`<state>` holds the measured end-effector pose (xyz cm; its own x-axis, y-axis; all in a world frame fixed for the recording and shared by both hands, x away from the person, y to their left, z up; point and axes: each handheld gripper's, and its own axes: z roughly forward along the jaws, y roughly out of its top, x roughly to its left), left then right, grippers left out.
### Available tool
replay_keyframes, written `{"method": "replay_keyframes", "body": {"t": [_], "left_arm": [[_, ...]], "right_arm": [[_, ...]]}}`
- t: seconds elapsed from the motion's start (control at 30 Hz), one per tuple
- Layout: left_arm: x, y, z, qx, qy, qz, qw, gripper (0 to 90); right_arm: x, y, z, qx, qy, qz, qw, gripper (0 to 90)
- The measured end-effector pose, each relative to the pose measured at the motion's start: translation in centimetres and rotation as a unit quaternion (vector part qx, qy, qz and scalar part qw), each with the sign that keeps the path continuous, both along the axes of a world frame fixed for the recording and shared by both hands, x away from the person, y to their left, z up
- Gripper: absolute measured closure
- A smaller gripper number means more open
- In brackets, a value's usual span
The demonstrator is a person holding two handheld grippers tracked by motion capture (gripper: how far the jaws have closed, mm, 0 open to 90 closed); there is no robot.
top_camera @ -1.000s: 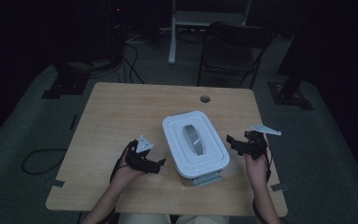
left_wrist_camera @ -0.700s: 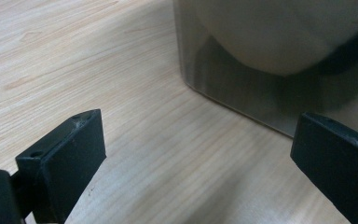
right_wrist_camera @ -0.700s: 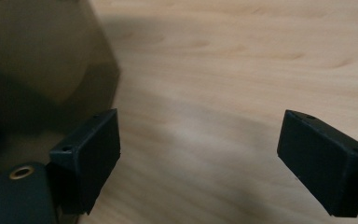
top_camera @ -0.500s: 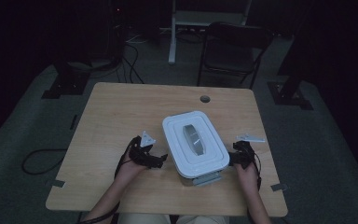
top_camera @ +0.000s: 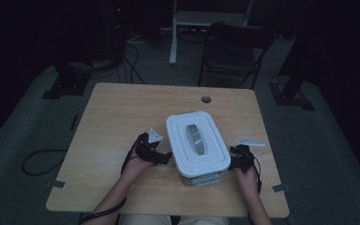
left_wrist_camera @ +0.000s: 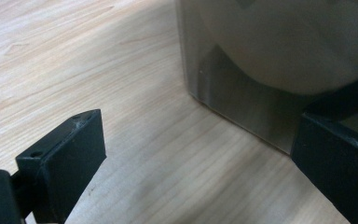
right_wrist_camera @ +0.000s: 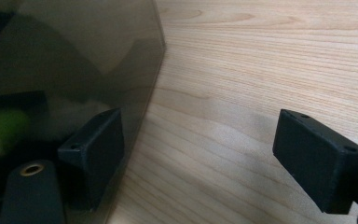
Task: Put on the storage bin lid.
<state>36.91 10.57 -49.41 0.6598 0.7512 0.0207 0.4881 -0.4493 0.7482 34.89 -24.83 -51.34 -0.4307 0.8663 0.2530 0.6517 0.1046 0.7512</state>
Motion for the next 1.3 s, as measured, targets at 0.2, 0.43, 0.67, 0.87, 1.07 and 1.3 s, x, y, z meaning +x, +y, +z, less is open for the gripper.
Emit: {"method": "replay_keyframes", "body": {"t": [0.2,0.43,0.67,0.87,1.07,1.3], "left_arm": [[0.6,0.1,0.3,0.007,-0.003,0.003,1.0000,3.7],[1.3,0.4,0.6,0.021,-0.005,0.008,0.9997,3.8],[1.6,1.0,0.7,0.017,-0.007,0.013,0.9997,3.7],[1.2,1.8,1.0,0.005,-0.008,0.013,0.9999,3.7],[0.3,2.6,1.3,-0.005,-0.015,0.008,0.9998,3.7],[-0.7,3.3,1.5,-0.004,-0.016,0.003,0.9999,3.7]], "right_arm": [[-0.4,0.2,-0.1,0.003,-0.008,-0.004,1.0000,18.3],[-1.1,0.8,0.0,-0.001,-0.006,0.014,0.9999,18.4],[-1.5,1.3,0.0,0.007,-0.009,0.034,0.9994,18.3],[-1.1,1.6,-0.2,-0.015,-0.011,0.032,0.9993,13.4],[-1.2,1.0,-0.3,-0.005,-0.016,0.015,0.9997,13.4],[-1.5,0.6,0.2,-0.006,-0.027,0.013,0.9995,13.4]]}}
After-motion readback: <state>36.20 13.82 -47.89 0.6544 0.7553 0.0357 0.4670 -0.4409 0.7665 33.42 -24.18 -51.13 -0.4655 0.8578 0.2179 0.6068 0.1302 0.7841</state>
